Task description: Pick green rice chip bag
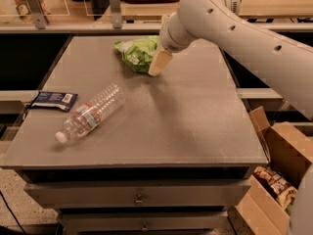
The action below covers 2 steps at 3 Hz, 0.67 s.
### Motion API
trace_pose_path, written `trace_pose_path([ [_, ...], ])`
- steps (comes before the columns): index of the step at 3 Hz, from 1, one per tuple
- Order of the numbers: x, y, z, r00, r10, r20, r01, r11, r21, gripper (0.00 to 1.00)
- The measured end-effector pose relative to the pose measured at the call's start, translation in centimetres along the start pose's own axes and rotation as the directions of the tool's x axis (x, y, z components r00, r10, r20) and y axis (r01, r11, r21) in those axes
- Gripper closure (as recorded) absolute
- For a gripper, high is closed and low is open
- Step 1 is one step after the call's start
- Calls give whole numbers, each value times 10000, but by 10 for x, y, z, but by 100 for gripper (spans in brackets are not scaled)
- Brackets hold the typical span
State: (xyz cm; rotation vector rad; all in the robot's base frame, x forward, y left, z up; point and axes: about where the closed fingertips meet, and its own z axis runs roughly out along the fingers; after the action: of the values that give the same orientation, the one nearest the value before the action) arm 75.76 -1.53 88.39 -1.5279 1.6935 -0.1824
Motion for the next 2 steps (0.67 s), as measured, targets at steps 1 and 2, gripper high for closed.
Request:
trace_pose_path([
  [1, -1, 6, 8, 10000, -42, -2, 42, 9998, -176, 0],
  [2, -5, 12, 15, 9999, -104, -21, 103, 9994, -330, 16],
])
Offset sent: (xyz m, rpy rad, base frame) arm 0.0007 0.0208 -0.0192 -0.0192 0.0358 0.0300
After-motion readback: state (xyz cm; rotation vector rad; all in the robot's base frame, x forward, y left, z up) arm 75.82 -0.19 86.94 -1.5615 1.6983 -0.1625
